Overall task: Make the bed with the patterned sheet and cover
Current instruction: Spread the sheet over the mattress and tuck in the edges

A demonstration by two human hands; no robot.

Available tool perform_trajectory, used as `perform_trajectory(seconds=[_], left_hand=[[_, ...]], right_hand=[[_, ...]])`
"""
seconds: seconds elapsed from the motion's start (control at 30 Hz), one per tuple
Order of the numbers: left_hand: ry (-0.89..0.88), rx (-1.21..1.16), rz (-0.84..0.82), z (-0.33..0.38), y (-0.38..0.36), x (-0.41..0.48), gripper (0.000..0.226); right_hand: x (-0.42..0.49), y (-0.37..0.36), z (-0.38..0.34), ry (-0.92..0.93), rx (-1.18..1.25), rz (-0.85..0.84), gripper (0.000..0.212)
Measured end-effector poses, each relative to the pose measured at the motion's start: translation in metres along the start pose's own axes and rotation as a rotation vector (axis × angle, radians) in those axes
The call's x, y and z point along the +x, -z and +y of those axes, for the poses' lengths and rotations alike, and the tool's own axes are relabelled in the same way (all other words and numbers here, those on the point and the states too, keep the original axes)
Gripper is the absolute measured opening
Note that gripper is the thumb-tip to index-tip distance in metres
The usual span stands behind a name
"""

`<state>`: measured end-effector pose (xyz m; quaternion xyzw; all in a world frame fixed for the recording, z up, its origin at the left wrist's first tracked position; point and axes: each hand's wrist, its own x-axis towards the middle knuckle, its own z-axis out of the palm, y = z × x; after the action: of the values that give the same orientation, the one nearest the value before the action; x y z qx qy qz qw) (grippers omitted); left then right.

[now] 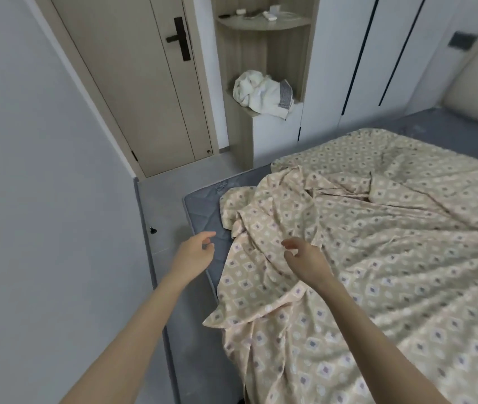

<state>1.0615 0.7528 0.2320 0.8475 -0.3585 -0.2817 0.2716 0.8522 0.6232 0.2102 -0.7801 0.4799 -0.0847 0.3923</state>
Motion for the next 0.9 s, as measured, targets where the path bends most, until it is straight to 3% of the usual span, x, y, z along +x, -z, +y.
perform_trajectory(seconds=[0.2,0.37,0.43,0.7,0.9], left_hand=[[0.0,0.142,-0.179,-0.011,0.001,0.116,0.039],[-0.068,0.233,-0.329,-0.018,-0.001,0.209,0.04],[-0.109,0.282,-0.425,-0.024,0.007,0.27,0.041],[-0.171,0.353,-0.605,-0.037,0.047,0.39,0.038],[0.039,0.194,-0.633,-0.053,0.054,0.457,0.036]], right_hand=[[0.058,-0.015,0.012,-0.18,0.014,-0.006,0.036],[0.104,-0.037,0.016,-0.374,0.115,0.097,0.036],[0.137,-0.058,0.007,-0.501,0.173,0.158,0.036],[0.215,-0.115,-0.048,-0.706,0.315,0.138,0.037],[0.256,-0.157,-0.062,-0.848,0.47,0.096,0.029]])
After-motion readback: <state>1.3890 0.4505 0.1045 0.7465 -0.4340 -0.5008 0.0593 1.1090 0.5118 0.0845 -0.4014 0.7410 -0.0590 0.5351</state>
